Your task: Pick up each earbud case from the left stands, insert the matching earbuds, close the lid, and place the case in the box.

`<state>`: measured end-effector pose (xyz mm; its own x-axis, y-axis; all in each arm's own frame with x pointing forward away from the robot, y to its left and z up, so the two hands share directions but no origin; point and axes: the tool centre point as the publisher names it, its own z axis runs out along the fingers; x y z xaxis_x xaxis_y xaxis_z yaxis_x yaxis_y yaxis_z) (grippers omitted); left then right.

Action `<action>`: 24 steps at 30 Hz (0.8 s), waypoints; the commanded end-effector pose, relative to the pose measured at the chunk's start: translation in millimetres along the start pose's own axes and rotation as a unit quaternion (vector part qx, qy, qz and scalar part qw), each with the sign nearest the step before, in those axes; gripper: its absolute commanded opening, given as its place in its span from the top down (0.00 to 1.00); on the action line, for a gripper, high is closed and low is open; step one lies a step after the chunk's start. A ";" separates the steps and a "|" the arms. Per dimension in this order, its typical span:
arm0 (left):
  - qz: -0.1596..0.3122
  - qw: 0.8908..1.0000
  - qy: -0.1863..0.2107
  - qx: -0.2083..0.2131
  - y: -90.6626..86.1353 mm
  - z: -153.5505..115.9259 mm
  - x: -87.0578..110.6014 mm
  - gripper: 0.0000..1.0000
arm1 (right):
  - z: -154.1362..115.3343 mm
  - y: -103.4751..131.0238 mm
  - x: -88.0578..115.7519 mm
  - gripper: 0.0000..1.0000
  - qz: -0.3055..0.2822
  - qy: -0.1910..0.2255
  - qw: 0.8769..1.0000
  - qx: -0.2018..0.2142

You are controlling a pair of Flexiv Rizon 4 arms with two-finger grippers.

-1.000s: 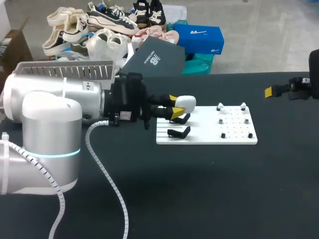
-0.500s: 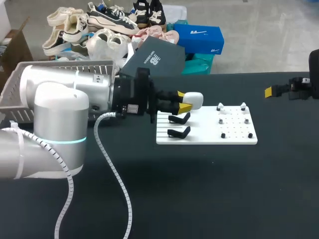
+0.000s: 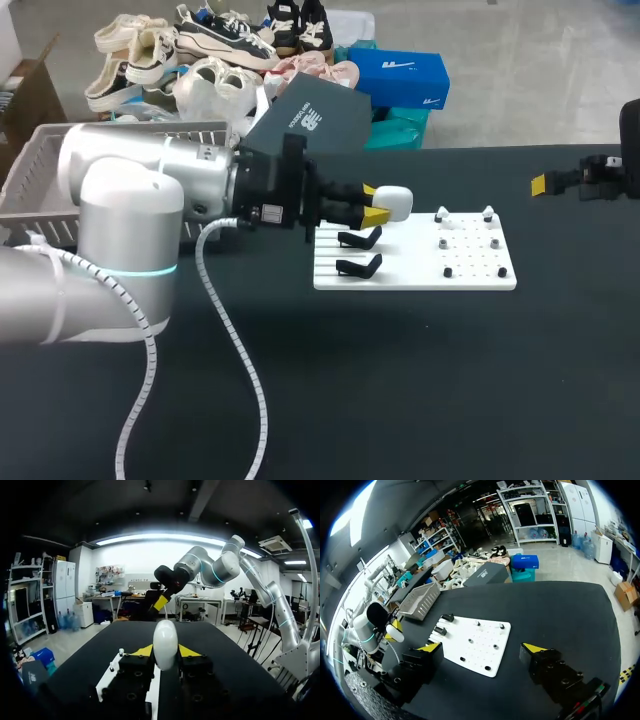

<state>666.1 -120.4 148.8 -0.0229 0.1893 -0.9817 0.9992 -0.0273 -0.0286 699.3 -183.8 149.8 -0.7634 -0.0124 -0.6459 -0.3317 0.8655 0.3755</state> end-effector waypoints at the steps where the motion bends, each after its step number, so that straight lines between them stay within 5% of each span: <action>1: -0.001 1.000 -0.003 0.018 7.4 4.0 4.8 1.00 | -3.7 8.2 5.1 0.00 -0.012 -0.001 1.000 -0.002; 24: -0.011 1.000 -0.012 -0.006 8.7 17.1 26.0 1.00 | -20.1 100.5 25.6 0.00 -0.117 -0.011 0.992 -0.050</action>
<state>675.2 -129.4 120.8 -0.0469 0.1685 -0.9846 0.9986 -0.0180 -0.0506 637.9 -113.2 183.0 -0.6459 -0.1908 -0.7392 -0.5546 0.7826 0.2826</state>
